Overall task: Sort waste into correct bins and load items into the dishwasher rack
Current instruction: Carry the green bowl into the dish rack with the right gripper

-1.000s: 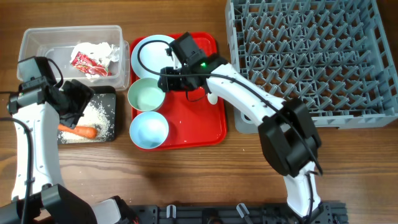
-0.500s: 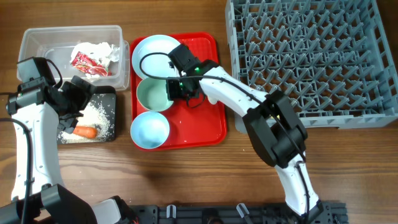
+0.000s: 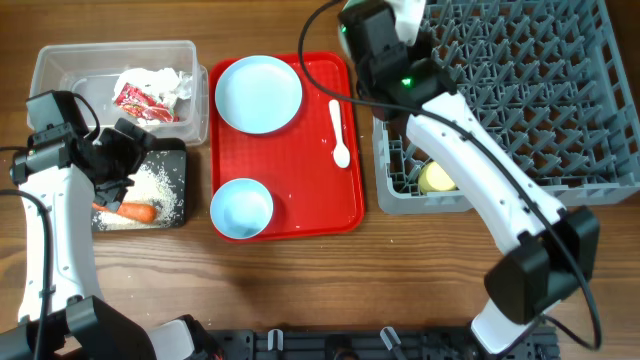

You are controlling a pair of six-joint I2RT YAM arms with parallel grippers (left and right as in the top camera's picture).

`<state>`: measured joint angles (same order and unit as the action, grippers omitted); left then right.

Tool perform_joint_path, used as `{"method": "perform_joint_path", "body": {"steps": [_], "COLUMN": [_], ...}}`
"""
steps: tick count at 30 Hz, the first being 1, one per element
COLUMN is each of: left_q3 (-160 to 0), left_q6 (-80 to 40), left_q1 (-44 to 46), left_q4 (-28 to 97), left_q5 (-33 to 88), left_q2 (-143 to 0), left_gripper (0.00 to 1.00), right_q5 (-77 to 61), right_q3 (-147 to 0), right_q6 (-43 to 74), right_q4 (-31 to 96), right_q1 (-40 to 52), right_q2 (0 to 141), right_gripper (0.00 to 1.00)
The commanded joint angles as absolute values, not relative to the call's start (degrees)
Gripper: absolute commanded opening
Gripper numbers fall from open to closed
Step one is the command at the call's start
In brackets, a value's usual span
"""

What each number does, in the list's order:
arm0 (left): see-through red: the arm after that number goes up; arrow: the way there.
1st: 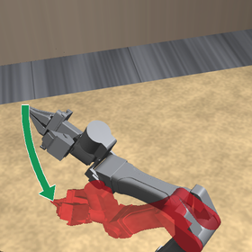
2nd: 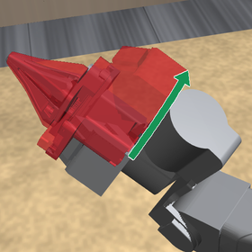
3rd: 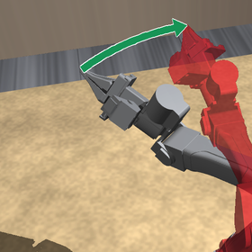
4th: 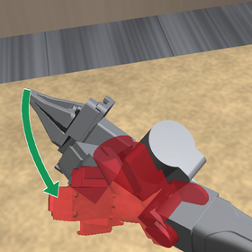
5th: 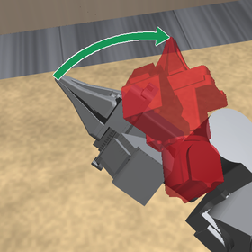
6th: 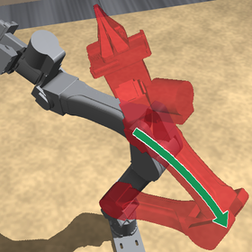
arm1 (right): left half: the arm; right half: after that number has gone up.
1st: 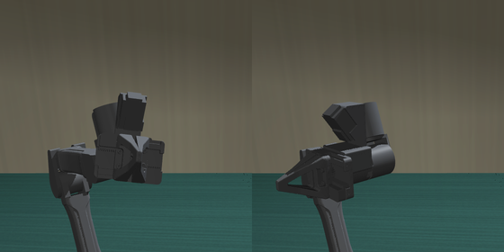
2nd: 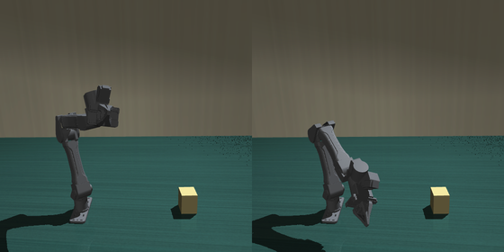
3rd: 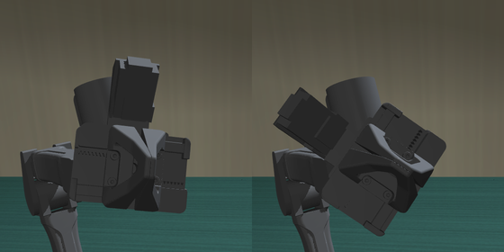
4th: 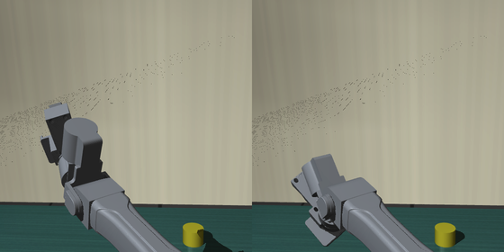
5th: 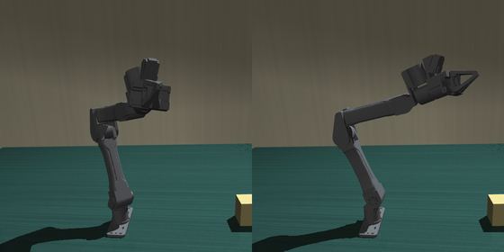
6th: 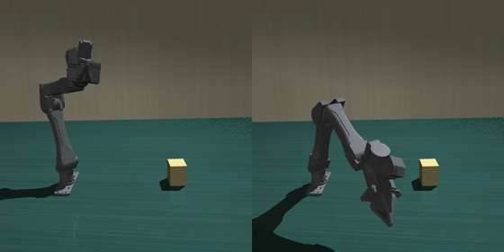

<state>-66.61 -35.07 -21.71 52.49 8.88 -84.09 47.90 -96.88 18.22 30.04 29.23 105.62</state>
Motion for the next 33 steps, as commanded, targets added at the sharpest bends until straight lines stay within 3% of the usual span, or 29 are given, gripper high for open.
{"method": "perform_joint_path", "body": {"steps": [1,5,8,14,27,32,33], "left_q3": [-66.7,-66.7,-66.7,-66.7,-66.7,-66.7,-66.7], "left_q6": [-35.2,-35.2,-35.2,-35.2,-35.2,-35.2,-35.2], "left_q1": [-22.0,-22.0,-22.0,-22.0,-22.0,-22.0,-22.0], "left_q4": [52.3,52.3,52.3,52.3,52.3,52.3,52.3], "left_q5": [11.5,11.5,11.5,11.5,11.5,11.5,11.5], "left_q2": [-83.7,-83.7,-83.7,-83.7,-83.7,-83.7,-83.7], "left_gripper": [1.00,1.00,1.00,1.00,1.00,1.00,1.00], "right_q5": [61.1,63.1,62.5,54.3,52.7,52.7,52.7], "right_q3": [-97.2,-97.2,-97.2,-97.2,-97.2,-97.2,-97.2], "right_q6": [-7.0,-31.7,-40.7,-39.5,-37.5,-37.5,-37.5], "right_q4": [15.3,-8.6,-17.0,-17.6,-21.3,-14.0,-13.6], "right_q1": [24.7,21.0,19.9,19.8,20.1,24.0,24.9], "right_q2": [112.3,120.8,124.9,128.9,134.3,134.3,134.3], "right_gripper": [0.04,0.04,0.04,0.04,0.05,0.34,0.62]}}
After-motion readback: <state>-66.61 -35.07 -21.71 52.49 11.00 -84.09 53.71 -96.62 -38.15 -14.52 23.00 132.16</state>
